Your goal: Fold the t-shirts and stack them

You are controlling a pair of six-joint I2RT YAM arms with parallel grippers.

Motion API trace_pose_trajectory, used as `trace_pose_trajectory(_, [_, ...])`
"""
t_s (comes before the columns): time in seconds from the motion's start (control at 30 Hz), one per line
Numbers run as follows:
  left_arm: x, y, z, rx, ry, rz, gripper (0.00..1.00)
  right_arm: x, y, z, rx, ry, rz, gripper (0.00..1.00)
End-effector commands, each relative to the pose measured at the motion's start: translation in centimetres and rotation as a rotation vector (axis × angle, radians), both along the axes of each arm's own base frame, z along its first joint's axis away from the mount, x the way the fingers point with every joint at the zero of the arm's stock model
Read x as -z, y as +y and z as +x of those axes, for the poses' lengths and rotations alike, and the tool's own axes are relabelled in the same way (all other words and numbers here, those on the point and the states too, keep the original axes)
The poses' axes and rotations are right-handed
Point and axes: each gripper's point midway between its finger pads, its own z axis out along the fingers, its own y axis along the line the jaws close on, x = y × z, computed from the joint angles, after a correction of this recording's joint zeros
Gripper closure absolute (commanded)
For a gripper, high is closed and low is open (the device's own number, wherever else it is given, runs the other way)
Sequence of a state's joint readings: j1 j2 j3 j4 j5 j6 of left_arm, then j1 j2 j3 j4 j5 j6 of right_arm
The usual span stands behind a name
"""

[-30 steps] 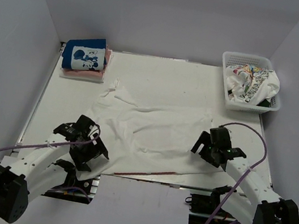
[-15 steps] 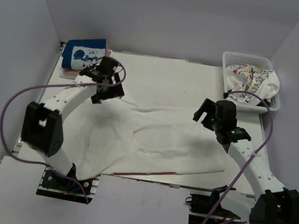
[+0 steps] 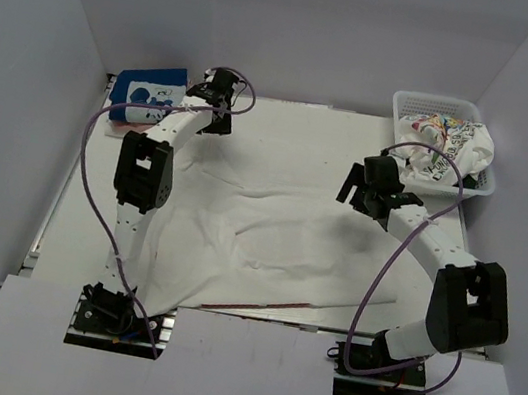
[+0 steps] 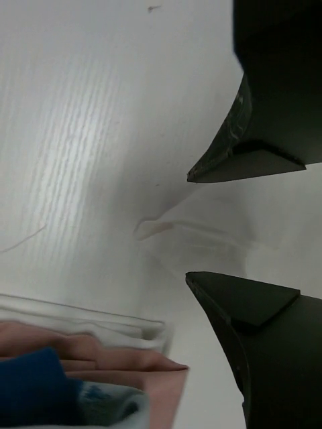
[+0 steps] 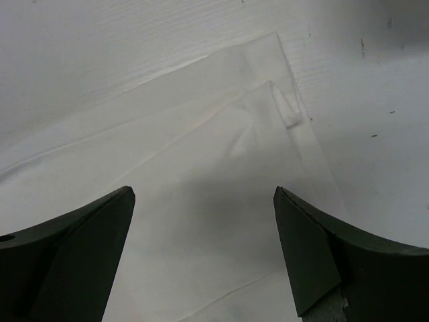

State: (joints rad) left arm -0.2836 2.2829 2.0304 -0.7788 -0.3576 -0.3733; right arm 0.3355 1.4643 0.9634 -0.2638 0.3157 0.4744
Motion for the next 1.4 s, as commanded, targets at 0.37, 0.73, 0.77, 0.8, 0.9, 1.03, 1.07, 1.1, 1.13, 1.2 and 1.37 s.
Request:
trace_pose_trajectory(0.37, [4.6,1.1,1.9,0.031,0.035,-0.068,1.00,-1.7,-2.2,4.0,0.147,-0.033,-0.133,0.10])
trace_pose_trajectory(0.73, [-0.6,1.5,0.0,0.026,-0.068,-0.094,1.00,3.2,-1.3,8.3,0.248,0.102,-0.128,0.10])
trace_pose_trajectory(0.77, [-1.0,1.2,0.0,0.037,-0.079,-0.110,1.00,3.6,-1.7,8.3,0.257,0.114,-0.131,0.10])
trace_pose_trajectory(0.8, [-1.6,1.2,-0.5,0.043,-0.084,-0.119,1.00,3.9,-1.4,8.4,0.250,0.119,-0.125,0.11])
trace_pose_trajectory(0.9, [-2.2,0.7,-0.8,0.072,-0.091,-0.140,1.00,5.7,-1.8,9.1,0.235,0.150,-0.123,0.16])
trace_pose_trajectory(1.03, [-2.0,0.8,-1.4,0.071,-0.081,-0.138,1.00,7.5,-1.9,9.9,0.237,0.184,-0.122,0.26])
trace_pose_trajectory(1.07, [-2.6,0.8,-1.4,0.072,-0.091,-0.140,1.00,8.3,-2.1,9.8,0.237,0.210,-0.124,0.31])
trace_pose_trajectory(1.1, [-2.0,0.9,-1.9,0.070,-0.070,-0.136,1.00,8.3,-1.9,10.0,0.234,0.204,-0.117,0.37])
trace_pose_trajectory(1.13, [-2.0,1.0,-2.2,0.062,-0.068,-0.142,1.00,8.5,-1.9,10.0,0.228,0.212,-0.113,0.54])
trace_pose_trajectory(1.2, [-2.2,1.1,-2.8,0.053,-0.067,-0.148,1.00,8.6,-1.8,10.0,0.224,0.218,-0.109,0.73])
trace_pose_trajectory(1.37, [-3.2,1.2,-4.5,0.042,-0.067,-0.169,1.00,7.1,-1.9,9.9,0.198,0.195,-0.125,1.00])
